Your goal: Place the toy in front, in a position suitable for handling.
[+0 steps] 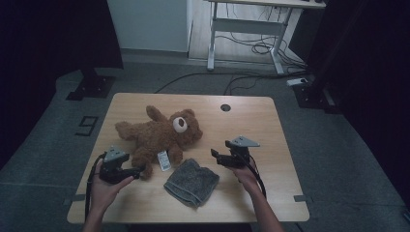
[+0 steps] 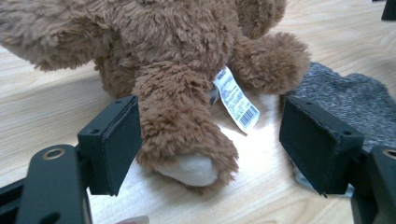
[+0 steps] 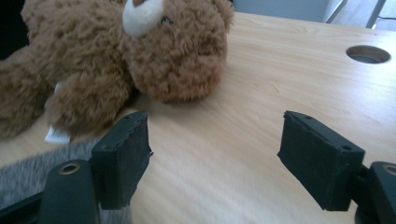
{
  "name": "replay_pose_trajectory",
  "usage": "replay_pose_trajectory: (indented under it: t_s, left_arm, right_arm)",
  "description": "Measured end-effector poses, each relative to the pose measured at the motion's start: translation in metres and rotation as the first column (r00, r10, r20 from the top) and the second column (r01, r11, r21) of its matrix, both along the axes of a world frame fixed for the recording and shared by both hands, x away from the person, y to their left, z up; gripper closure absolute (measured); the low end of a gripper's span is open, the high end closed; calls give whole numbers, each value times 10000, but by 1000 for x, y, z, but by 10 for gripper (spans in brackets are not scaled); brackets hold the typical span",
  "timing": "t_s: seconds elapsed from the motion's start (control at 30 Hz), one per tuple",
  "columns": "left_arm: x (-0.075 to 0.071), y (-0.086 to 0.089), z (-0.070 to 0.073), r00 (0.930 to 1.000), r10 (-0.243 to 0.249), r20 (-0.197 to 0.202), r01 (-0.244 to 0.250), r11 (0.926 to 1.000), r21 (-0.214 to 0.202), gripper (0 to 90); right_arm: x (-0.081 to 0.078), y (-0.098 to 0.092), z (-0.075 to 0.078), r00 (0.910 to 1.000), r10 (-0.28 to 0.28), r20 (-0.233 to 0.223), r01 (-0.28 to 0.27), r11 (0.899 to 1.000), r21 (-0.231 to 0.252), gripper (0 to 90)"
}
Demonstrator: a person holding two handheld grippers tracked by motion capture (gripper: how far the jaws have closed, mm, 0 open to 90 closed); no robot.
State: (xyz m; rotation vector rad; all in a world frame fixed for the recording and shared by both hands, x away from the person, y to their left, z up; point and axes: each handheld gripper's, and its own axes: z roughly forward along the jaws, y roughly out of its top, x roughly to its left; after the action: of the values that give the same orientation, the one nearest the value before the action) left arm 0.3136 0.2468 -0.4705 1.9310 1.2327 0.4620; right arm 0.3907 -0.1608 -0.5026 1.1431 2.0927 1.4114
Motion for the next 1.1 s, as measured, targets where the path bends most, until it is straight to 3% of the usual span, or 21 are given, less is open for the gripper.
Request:
replay_pose_trajectory:
  t_s: [0.1, 0.27, 0.5, 0.73, 1.1]
  left_arm:
    - [9, 0, -5, 9998, 157, -153, -155, 9998, 148, 209]
    - [19, -1, -13, 9991, 159, -381, -146, 9993, 339, 208]
    - [24, 0, -19, 9985, 219, -511, -206, 9995, 259, 205]
    - [26, -2, -22, 9981, 283, -541, -266, 9991, 323, 197]
    - [34, -4, -30, 9971, 427, -622, -392, 9976, 574, 192]
  right_arm:
    - [9, 9, 2, 9999, 83, -93, -81, 9998, 195, 246]
    - [12, 32, 8, 9987, 518, -14, -518, 9986, 43, 245]
    - [15, 55, 8, 9960, 878, -134, -875, 9959, 240, 245]
    - [19, 60, 3, 9962, 866, -128, -864, 9961, 164, 247]
    - [39, 62, -6, 9976, 634, -266, -632, 9980, 61, 226]
